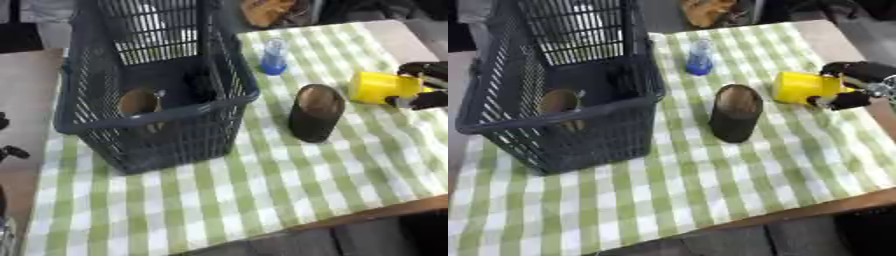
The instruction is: Pick up objects on the table and place them in the box.
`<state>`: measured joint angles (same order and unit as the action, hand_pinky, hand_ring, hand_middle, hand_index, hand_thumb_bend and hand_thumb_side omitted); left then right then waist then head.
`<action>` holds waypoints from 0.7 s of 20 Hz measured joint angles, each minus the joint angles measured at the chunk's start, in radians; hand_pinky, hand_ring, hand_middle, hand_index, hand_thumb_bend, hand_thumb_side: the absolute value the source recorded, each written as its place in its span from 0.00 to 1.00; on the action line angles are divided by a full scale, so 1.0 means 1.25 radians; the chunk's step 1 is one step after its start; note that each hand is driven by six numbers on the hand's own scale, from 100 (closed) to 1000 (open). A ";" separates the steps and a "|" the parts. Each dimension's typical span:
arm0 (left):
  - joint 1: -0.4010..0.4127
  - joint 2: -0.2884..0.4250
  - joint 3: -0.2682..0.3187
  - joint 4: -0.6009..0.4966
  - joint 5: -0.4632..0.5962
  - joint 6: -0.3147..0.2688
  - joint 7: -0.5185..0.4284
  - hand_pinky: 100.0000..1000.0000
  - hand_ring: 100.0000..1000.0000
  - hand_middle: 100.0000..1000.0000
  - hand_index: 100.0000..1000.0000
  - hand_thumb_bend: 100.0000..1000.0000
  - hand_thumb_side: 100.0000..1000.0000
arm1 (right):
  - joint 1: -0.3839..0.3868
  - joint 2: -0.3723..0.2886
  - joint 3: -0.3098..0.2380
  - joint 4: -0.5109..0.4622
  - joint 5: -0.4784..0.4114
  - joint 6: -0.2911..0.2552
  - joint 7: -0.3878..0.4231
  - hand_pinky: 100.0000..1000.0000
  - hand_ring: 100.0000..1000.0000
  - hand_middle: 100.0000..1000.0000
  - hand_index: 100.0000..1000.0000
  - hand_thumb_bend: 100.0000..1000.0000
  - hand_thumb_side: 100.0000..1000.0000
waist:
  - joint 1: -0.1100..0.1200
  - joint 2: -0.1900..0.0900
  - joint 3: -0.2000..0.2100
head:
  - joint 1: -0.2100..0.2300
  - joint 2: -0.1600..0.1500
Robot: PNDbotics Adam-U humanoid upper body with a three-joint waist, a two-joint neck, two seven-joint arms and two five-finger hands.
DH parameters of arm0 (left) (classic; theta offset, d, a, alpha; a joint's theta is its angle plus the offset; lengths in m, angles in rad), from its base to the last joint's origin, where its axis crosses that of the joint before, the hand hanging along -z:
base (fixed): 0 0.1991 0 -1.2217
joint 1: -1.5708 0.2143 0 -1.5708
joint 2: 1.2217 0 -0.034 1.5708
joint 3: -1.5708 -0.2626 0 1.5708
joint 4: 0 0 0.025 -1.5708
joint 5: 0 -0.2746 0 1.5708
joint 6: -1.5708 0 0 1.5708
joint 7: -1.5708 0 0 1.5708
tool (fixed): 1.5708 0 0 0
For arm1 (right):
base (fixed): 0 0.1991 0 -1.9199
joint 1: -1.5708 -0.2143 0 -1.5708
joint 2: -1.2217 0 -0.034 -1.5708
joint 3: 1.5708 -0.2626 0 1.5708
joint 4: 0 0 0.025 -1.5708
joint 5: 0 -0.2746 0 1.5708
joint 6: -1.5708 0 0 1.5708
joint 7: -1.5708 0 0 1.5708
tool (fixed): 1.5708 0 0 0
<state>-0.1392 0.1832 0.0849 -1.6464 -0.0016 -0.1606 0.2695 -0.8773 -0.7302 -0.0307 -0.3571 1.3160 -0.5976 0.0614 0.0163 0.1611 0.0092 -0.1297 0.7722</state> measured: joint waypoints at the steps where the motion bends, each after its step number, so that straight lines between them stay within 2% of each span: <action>1: 0.000 0.000 0.000 0.000 0.000 0.000 0.000 0.30 0.79 0.70 0.73 0.34 0.89 | -0.002 0.002 0.000 0.002 0.003 -0.001 -0.001 1.00 1.00 1.00 1.00 0.39 0.87 | 0.000 0.000 0.000 | 0.000 0.000; 14: 0.000 0.000 0.000 0.000 0.000 0.000 -0.003 0.30 0.79 0.70 0.73 0.34 0.89 | -0.035 0.033 0.006 0.018 0.037 -0.018 0.007 1.00 0.96 1.00 1.00 0.39 0.85 | 0.000 0.000 0.006 | -0.001 0.000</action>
<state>-0.1392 0.1832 0.0845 -1.6464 -0.0016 -0.1603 0.2655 -0.9214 -0.6890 -0.0237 -0.3350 1.3623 -0.6198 0.0705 0.0163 0.1611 0.0164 -0.1305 0.7722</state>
